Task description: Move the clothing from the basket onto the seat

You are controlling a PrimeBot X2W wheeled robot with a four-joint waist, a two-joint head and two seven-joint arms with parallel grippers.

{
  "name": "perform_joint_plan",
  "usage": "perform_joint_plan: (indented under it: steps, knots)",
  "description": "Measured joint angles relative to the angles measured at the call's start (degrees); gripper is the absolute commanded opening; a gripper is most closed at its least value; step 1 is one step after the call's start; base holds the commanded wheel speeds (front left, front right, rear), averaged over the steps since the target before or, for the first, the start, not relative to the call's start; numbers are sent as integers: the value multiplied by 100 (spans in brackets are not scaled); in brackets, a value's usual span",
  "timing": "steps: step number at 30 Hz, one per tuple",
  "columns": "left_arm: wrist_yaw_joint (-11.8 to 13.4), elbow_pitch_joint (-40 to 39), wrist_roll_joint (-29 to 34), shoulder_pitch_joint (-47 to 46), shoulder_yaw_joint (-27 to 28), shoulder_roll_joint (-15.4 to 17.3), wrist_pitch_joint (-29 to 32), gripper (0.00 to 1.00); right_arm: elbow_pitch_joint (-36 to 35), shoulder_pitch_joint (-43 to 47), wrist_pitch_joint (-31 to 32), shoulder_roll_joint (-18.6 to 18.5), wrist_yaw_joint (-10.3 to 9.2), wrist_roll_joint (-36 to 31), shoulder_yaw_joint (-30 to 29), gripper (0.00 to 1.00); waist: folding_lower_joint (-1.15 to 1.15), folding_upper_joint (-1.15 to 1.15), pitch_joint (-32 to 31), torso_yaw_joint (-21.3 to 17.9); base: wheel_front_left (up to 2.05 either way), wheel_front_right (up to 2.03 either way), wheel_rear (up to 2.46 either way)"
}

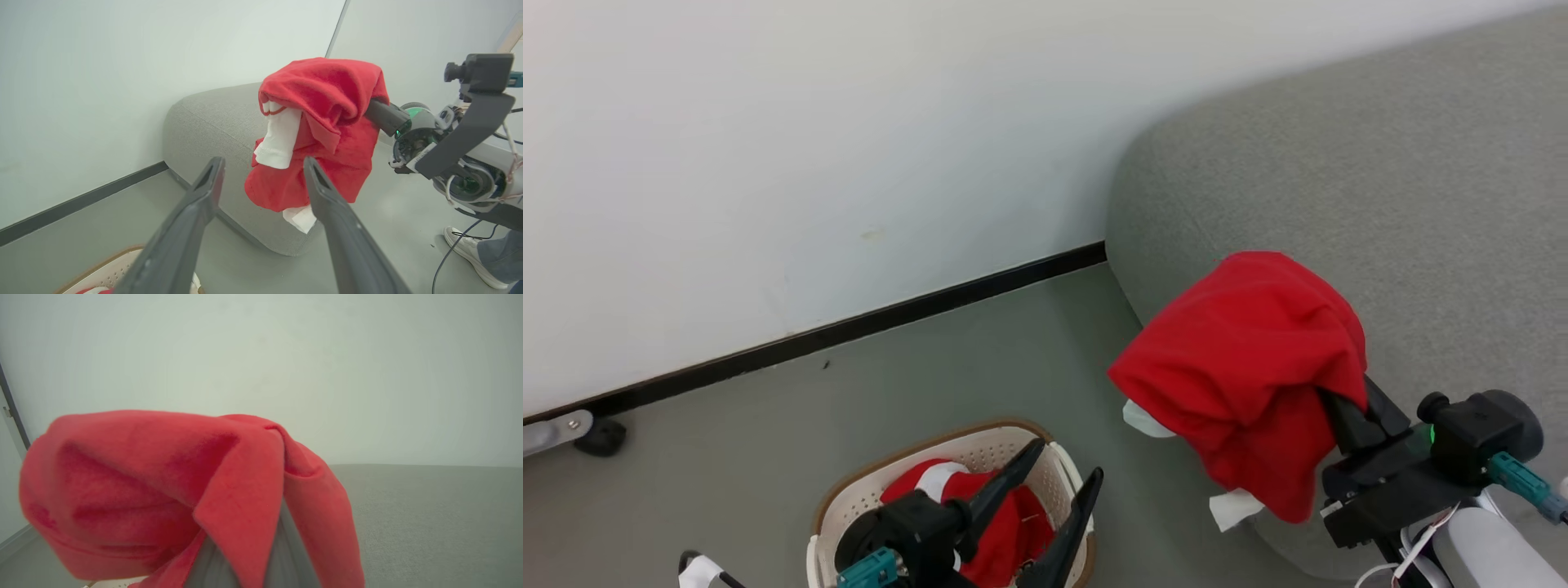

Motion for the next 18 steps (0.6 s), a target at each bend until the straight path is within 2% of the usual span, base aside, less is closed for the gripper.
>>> perform_joint_plan:
  steps: [10, 18]
  knots:
    - [7, -60, 159, 54, -33, 19, -8, 100, -285, 261, 0, -233, -152, 0, -400, 0, 0, 0, 56, -635, 0, 0, 0]
    - [4, -62, 162, 48, -133, -33, -7, 100, -415, 318, 0, -261, -221, 1, -594, 0, 0, 0, 168, -961, 0, 0, 0]
